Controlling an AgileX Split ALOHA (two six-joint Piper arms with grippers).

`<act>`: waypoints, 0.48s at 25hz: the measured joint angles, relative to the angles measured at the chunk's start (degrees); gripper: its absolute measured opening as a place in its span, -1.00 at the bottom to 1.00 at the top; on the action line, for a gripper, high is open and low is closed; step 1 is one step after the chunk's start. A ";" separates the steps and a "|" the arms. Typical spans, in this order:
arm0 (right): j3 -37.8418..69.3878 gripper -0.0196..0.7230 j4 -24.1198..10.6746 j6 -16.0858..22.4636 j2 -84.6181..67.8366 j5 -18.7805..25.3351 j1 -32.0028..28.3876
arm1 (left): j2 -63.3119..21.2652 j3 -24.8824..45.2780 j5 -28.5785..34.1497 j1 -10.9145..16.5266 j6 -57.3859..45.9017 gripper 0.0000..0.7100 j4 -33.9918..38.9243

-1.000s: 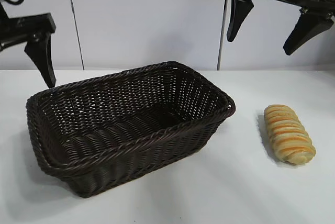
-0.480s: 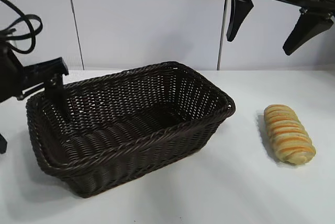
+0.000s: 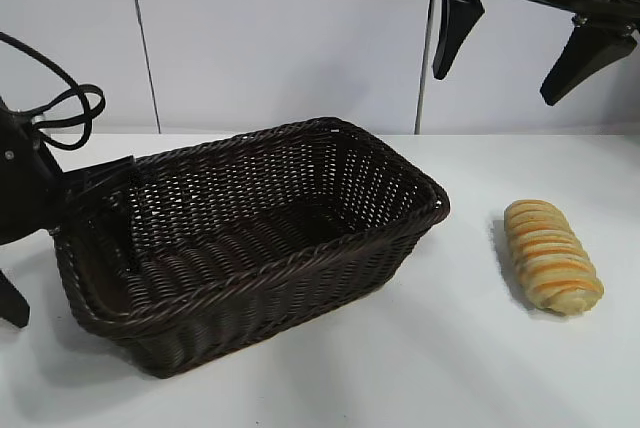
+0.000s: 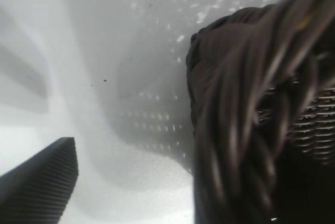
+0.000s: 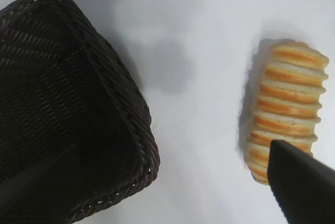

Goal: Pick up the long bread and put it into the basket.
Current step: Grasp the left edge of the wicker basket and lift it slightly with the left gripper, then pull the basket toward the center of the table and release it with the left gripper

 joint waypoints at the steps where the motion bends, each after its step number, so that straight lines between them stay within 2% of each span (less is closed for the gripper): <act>1: 0.00 0.92 0.00 0.00 0.00 0.00 0.00 | 0.00 0.00 -0.14 0.00 -0.28 -0.67 -0.33; 2: 0.00 0.92 0.00 0.00 0.00 0.00 0.00 | 0.00 0.00 -0.33 0.00 -0.28 -0.72 -0.59; 12: 0.00 0.92 0.00 0.00 0.00 0.00 0.00 | 0.00 -0.05 0.17 0.11 2.66 -0.72 -4.05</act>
